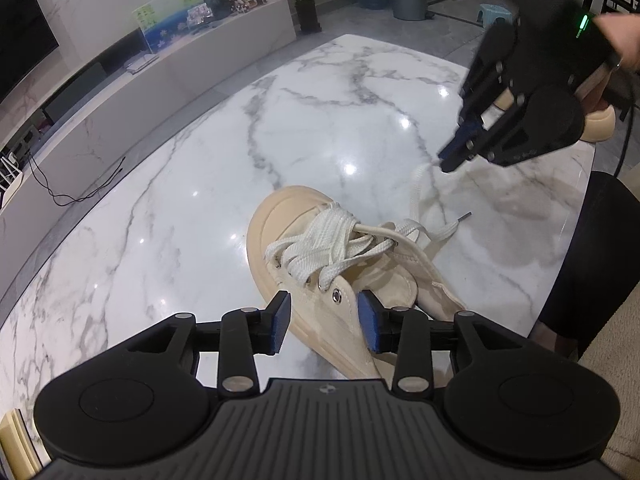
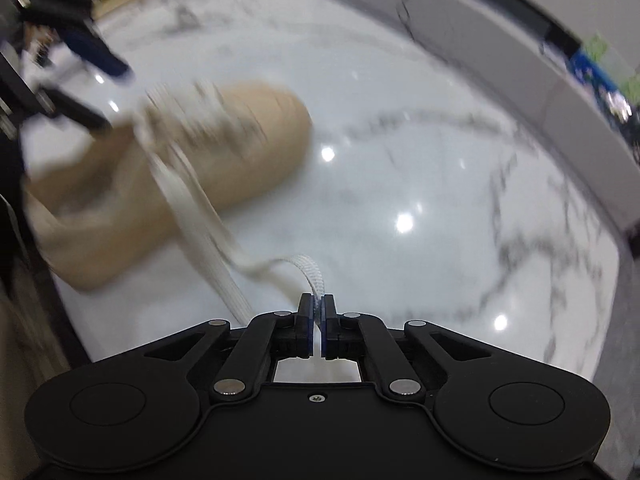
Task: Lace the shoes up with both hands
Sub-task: 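Pull the lace away from the sneaker with the right gripper while the left gripper opens, then bring the lace tip in the right gripper to the left gripper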
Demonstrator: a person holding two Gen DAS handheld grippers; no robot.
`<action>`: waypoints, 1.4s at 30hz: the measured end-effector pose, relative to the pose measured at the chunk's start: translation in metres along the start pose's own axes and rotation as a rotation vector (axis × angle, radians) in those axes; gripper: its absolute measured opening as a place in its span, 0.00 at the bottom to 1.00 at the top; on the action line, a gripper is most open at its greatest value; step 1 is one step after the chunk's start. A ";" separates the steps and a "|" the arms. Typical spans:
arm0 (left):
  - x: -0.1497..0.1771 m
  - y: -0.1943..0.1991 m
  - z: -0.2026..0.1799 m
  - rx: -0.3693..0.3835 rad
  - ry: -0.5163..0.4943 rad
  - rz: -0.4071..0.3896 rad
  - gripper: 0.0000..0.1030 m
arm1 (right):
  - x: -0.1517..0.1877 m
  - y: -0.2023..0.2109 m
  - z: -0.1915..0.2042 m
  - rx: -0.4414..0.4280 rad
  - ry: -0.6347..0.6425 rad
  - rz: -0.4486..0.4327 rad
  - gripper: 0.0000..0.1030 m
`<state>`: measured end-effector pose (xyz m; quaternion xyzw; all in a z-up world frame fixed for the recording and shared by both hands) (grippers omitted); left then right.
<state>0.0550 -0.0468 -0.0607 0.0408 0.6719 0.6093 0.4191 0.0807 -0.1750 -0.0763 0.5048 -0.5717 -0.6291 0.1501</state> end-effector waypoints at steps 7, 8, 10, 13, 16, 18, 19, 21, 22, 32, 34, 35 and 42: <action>0.004 0.006 -0.001 -0.004 0.004 -0.009 0.34 | -0.050 0.030 0.043 0.000 0.196 -0.141 0.02; 0.004 0.006 -0.001 -0.005 0.005 -0.011 0.34 | -0.057 0.031 0.053 0.005 0.256 -0.155 0.02; 0.005 0.009 -0.001 -0.008 0.007 -0.016 0.35 | -0.064 0.030 0.065 0.018 0.332 -0.162 0.02; 0.007 0.012 0.000 -0.010 0.012 -0.025 0.34 | -0.070 0.024 0.082 0.038 0.427 -0.165 0.02; 0.009 0.013 0.000 -0.011 0.019 -0.027 0.34 | -0.075 0.024 0.092 0.035 0.456 -0.180 0.02; 0.011 0.013 0.001 -0.012 0.023 -0.026 0.34 | -0.076 0.025 0.095 0.030 0.458 -0.189 0.03; 0.012 0.013 0.001 -0.011 0.024 -0.025 0.34 | -0.077 0.026 0.097 0.028 0.458 -0.196 0.05; 0.013 0.013 0.001 -0.011 0.025 -0.025 0.34 | -0.079 0.027 0.099 0.033 0.454 -0.213 0.16; 0.014 0.012 0.000 -0.010 0.024 -0.025 0.34 | -0.080 0.028 0.100 0.036 0.448 -0.222 0.21; 0.021 0.015 0.000 -0.004 0.033 -0.032 0.35 | -0.088 0.035 0.099 0.023 0.330 -0.241 0.29; 0.021 0.017 -0.001 0.005 0.040 -0.046 0.34 | -0.089 0.035 0.097 0.021 0.300 -0.225 0.28; 0.020 0.018 -0.001 0.010 0.043 -0.053 0.34 | -0.090 0.035 0.097 0.019 0.285 -0.216 0.28; 0.014 0.015 -0.003 0.059 0.069 -0.084 0.32 | -0.093 0.025 0.098 0.003 0.234 -0.168 0.20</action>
Point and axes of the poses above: each gripper's, at about its wrist camera, not at the fingertips, and y roughly against the way its jaws point, z to its left, x to its underside, the point moved 8 cm from there along -y, roughly the way its jaws point, and after that the axes turned 5 degrees about x, right-handed, at the moved point
